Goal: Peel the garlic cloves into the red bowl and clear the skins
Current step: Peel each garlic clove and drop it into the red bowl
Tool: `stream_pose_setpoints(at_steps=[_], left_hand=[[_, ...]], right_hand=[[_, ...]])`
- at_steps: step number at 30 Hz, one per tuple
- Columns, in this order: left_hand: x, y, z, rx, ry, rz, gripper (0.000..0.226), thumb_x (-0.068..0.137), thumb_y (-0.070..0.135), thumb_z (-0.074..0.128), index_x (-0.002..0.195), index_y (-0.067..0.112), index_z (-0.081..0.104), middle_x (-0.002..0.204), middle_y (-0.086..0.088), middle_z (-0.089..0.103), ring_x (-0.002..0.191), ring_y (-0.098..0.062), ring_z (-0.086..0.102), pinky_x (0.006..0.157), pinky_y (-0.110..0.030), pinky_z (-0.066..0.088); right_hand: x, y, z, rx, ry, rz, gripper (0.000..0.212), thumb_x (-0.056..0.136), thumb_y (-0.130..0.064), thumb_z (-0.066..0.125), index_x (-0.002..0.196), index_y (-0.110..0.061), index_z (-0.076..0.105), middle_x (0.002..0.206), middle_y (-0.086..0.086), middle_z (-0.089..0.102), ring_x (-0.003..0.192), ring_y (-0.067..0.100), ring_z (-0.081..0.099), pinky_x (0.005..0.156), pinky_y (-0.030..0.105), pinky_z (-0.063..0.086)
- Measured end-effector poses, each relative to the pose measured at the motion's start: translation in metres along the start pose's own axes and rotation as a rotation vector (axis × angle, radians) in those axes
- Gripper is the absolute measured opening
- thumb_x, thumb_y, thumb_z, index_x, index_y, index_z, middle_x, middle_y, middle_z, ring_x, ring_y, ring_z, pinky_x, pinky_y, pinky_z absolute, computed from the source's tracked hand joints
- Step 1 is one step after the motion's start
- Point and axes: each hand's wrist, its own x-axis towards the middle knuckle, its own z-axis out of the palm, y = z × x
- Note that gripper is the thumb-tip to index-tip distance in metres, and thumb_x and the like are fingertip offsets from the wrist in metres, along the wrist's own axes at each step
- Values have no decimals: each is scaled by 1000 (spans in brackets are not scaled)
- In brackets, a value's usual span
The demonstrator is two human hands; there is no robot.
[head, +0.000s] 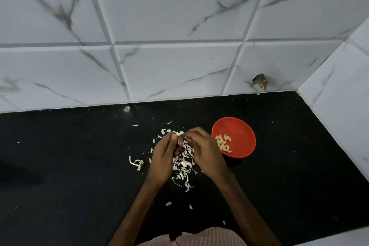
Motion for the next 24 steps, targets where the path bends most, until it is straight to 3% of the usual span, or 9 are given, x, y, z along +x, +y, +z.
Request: stream_pose_setpoints(at_steps=[4,9,11,15,18,21,24], left_hand=[[-1,-8,-1,111,-58,9,32,107,32,39,89,18,62,70,7,48,66,-9,42,63,-25,38],[0,-17,-5,206,-44,-10,28,104,34,40,90,22,61,74,7,58,70,-9,51,65,-40,45],[1,-17,-5,265,-34,-5,27,101,33,41,88,19,60,72,0,57,68,-15,51,66,-46,45],[2,-11,-4,315,-3,52,30,90,37,45,76,15,60,60,7,45,57,-8,38,52,-34,32],[2,-9,-6,438,7,59,37,85,43,45,76,12,62,53,8,40,49,-6,32,47,-25,28],[1,-13,-6,586,39,102,27,88,33,51,72,13,61,48,8,39,46,-10,33,46,-23,26],[0,-18,-7,735,41,165,23,88,25,61,67,15,55,49,9,40,44,-9,35,47,-19,25]], right_hand=[[7,-5,-11,-53,-47,76,58,87,22,50,132,-11,64,122,5,66,114,13,63,98,28,53],[8,-14,-8,7,27,56,19,99,-8,61,112,-13,74,114,-3,65,112,12,57,94,18,45],[8,-15,-5,99,31,94,14,96,-8,66,106,-11,75,106,-3,66,102,7,62,88,16,48],[8,-15,2,187,76,143,4,88,-2,72,91,-5,72,89,-1,71,87,9,67,77,24,55],[7,-11,7,253,33,293,5,89,-6,73,86,-10,71,82,-5,71,83,8,68,76,26,56],[7,-8,11,344,8,467,10,90,-5,71,84,-13,74,81,-2,74,83,10,70,77,27,57],[6,-6,13,587,-58,646,8,94,0,65,92,-1,73,87,7,74,83,15,72,74,26,59]])
